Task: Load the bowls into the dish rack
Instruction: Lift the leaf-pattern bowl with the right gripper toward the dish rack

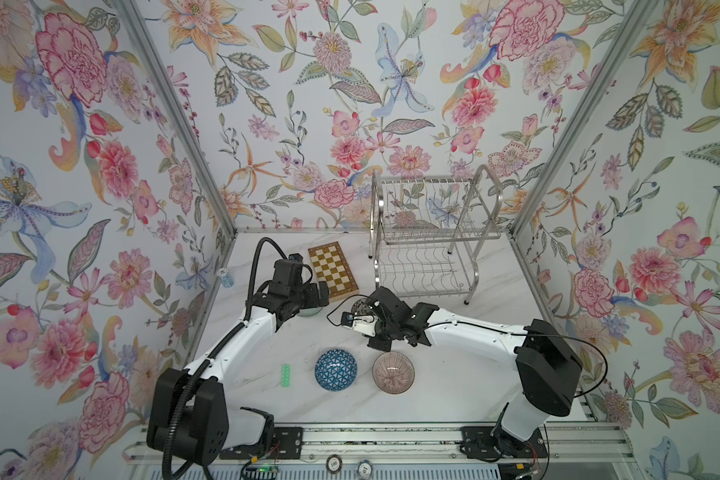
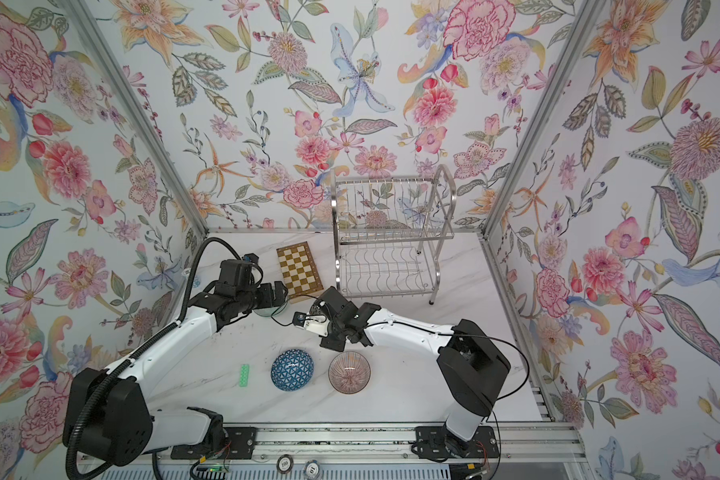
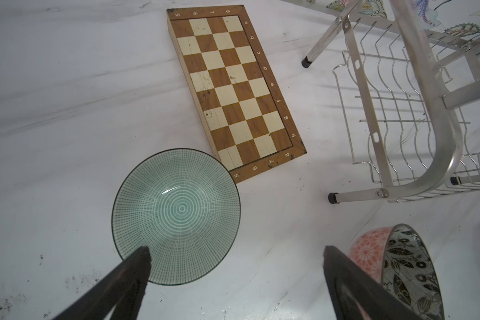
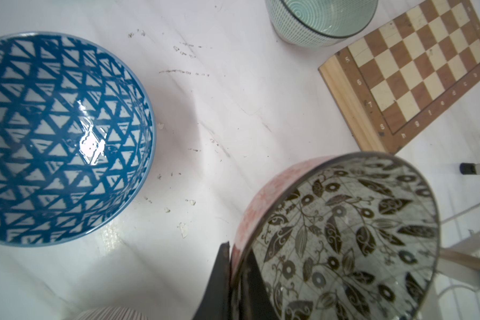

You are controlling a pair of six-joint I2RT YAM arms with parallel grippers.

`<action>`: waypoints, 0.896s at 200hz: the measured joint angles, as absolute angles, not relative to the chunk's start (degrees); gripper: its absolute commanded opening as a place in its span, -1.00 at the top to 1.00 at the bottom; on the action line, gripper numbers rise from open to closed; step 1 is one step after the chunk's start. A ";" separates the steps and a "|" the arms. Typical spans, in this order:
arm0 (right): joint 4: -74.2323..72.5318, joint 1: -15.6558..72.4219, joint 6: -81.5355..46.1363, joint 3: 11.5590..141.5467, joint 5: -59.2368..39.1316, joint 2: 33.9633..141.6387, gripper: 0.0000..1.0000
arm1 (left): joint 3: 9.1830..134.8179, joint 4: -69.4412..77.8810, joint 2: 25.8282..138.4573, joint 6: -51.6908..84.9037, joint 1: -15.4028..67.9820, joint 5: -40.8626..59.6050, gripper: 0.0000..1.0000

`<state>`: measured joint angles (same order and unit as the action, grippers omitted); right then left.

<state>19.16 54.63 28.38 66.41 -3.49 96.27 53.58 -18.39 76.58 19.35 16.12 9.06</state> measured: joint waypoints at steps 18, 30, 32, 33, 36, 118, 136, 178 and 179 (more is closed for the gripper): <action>17.65 54.28 26.87 65.49 -4.34 95.07 0.93 | 53.58 -18.15 76.58 19.35 16.12 9.69 -0.98; 16.67 54.17 25.87 64.66 -4.80 94.32 0.94 | 53.58 -18.09 76.58 19.33 16.12 10.15 -0.98; 16.58 54.15 25.78 64.55 -4.91 94.24 0.94 | 53.58 -18.09 76.58 19.33 16.12 10.20 -0.98; 16.53 54.15 25.76 64.49 -4.97 94.17 0.94 | 53.58 -18.09 76.58 19.33 16.12 10.26 -0.98; 16.32 54.06 25.39 64.27 -5.10 93.95 0.94 | 53.58 -18.06 76.58 19.33 16.12 10.33 -0.98; 6.07 50.00 16.23 55.33 -8.91 86.98 0.95 | 52.73 -16.84 76.55 19.09 16.12 13.15 -0.98; 2.33 48.77 13.50 52.97 -10.09 85.10 0.94 | 52.73 -16.62 76.51 19.09 16.12 13.37 -0.98; -8.05 46.52 6.07 47.16 -11.90 82.28 0.96 | 52.73 -16.60 76.51 18.90 16.12 13.85 -0.98; -8.29 46.48 5.96 47.05 -11.94 82.26 0.96 | 52.73 -16.58 76.51 18.90 16.12 13.89 -0.98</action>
<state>-8.29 46.48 5.96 47.05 -11.94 82.26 52.73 -16.58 76.51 18.90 16.12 13.89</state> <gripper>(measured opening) 0.074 0.990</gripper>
